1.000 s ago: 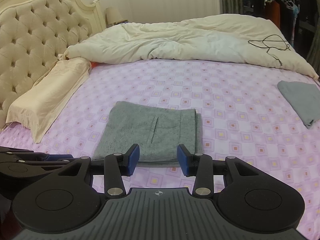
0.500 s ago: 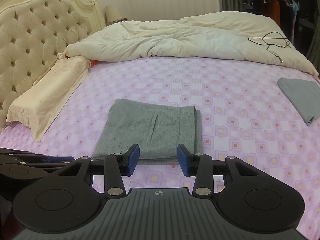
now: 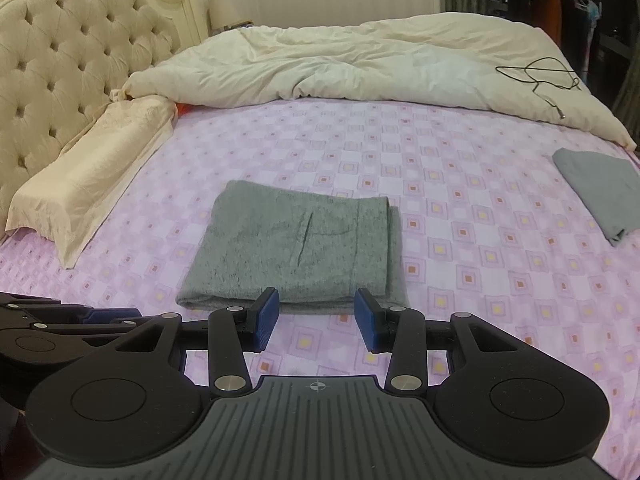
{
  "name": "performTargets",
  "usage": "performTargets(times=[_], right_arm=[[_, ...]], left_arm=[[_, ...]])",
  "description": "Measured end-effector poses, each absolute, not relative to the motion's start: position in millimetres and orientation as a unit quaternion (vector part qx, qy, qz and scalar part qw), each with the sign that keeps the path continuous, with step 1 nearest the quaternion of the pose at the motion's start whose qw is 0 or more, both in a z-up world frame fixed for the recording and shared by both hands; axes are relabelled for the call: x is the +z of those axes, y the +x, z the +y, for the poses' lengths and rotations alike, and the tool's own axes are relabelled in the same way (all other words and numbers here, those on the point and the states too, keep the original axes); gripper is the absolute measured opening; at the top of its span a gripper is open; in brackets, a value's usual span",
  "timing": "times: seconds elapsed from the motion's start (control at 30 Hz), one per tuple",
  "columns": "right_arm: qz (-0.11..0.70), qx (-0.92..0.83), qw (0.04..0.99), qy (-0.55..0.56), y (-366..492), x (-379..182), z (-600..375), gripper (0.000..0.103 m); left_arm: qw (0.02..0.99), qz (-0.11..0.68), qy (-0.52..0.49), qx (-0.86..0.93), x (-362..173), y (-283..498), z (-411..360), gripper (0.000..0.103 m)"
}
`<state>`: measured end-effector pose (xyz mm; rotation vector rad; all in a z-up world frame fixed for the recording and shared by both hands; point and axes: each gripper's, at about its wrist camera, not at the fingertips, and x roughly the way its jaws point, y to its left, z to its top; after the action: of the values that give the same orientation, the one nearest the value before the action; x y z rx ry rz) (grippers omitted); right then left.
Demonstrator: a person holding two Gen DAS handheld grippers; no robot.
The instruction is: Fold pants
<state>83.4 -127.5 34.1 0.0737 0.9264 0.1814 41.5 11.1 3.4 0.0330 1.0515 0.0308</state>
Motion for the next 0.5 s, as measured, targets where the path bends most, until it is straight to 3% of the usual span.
performTargets(times=[0.5], right_arm=[[0.448, 0.09, 0.889, 0.037, 78, 35, -130, 0.04]], left_arm=[[0.866, 0.5, 0.024, 0.01, 6, 34, -1, 0.026]])
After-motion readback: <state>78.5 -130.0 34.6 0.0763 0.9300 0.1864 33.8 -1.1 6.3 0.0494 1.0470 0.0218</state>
